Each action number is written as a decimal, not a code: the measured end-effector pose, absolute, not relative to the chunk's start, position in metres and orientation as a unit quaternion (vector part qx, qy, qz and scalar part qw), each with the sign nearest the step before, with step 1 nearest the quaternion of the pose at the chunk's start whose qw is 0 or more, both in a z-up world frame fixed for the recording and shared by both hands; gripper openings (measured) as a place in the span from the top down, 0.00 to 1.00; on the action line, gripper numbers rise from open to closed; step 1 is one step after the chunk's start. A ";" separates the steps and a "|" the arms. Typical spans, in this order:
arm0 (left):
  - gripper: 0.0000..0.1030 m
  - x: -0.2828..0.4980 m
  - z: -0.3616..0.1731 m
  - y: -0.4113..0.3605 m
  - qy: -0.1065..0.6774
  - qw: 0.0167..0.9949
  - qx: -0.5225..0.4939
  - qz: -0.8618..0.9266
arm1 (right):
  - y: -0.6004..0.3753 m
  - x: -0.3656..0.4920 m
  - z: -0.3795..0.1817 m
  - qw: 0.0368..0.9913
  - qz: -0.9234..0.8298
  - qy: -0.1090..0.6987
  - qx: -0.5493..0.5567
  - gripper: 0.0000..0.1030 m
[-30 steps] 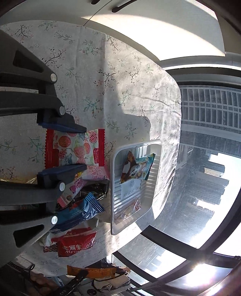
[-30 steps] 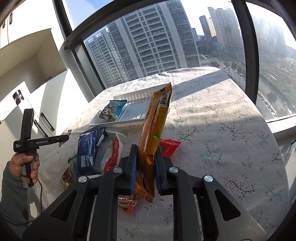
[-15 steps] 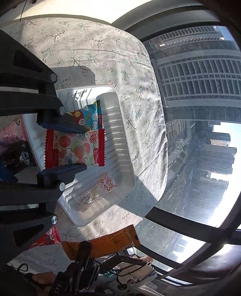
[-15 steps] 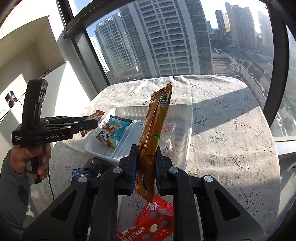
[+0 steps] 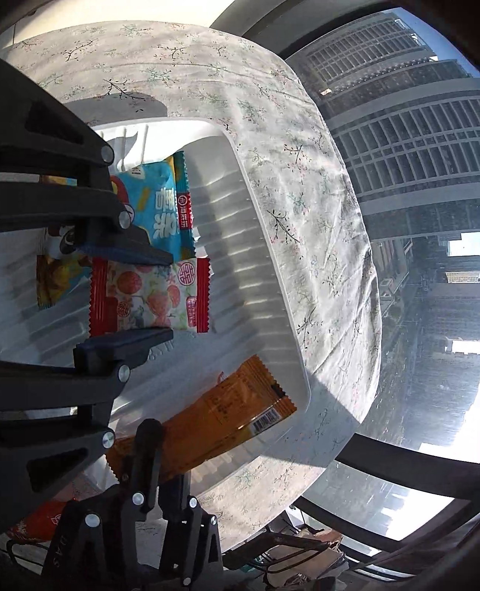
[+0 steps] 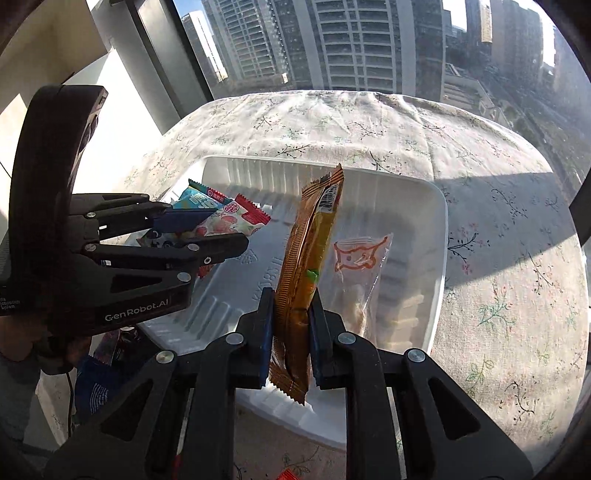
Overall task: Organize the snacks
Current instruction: 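Carry both packets to the white tray and release them inside, then grasp the gold-red packet with the left tool while the right tool grasps the blue cake bag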
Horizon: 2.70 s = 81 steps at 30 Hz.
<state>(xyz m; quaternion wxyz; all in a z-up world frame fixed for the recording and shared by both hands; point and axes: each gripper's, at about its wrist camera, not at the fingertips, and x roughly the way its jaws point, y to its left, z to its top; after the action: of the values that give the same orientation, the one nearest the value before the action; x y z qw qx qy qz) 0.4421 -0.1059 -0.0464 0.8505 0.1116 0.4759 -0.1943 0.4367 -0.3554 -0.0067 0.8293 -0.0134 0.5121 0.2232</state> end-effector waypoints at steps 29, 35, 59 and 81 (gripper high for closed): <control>0.00 0.337 0.022 -0.033 0.377 0.908 0.033 -0.179 | -0.386 0.360 0.060 0.895 0.210 0.394 -0.010 0.25; 0.00 0.267 0.012 0.002 0.380 0.905 -0.037 -0.190 | -0.376 0.256 0.071 0.903 0.261 0.342 -0.019 0.20; 0.11 0.163 -0.064 0.018 0.437 0.885 0.027 -0.159 | -0.303 0.200 0.011 0.873 0.266 0.409 0.008 0.45; 0.68 0.173 -0.068 0.009 0.454 0.872 0.081 -0.164 | -0.296 0.205 0.003 0.869 0.270 0.415 -0.006 0.45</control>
<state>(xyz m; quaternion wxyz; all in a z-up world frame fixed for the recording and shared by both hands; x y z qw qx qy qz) 0.1725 0.0087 -0.0684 0.8723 0.0807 0.4536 -0.1636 0.2053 -0.2956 0.0031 0.8688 -0.0055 0.4149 0.2700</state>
